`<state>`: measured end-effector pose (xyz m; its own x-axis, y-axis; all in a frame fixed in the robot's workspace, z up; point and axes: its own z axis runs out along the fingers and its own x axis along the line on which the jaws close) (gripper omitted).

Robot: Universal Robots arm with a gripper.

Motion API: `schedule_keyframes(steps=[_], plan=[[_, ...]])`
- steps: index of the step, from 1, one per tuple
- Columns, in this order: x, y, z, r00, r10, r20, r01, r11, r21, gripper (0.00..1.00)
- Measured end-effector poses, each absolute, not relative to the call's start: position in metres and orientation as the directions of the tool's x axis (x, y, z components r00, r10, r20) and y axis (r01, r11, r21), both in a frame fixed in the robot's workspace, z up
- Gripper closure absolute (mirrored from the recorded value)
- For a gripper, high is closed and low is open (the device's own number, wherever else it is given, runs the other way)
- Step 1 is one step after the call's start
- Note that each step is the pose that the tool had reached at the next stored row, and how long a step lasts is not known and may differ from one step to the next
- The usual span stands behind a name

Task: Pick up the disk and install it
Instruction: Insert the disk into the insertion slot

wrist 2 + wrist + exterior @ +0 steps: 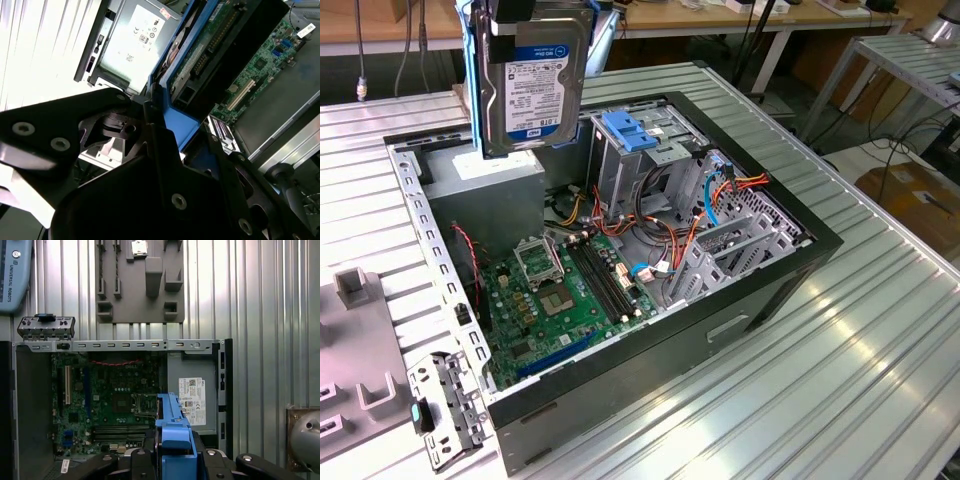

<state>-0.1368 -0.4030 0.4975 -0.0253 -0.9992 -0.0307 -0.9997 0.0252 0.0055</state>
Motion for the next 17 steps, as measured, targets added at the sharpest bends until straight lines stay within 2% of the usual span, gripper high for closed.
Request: schedule_keyframes(steps=[17], plan=[[-0.137,-0.416,0.498,-0.025,-0.999,-0.031,-1.0,0.025,0.005,0.63]])
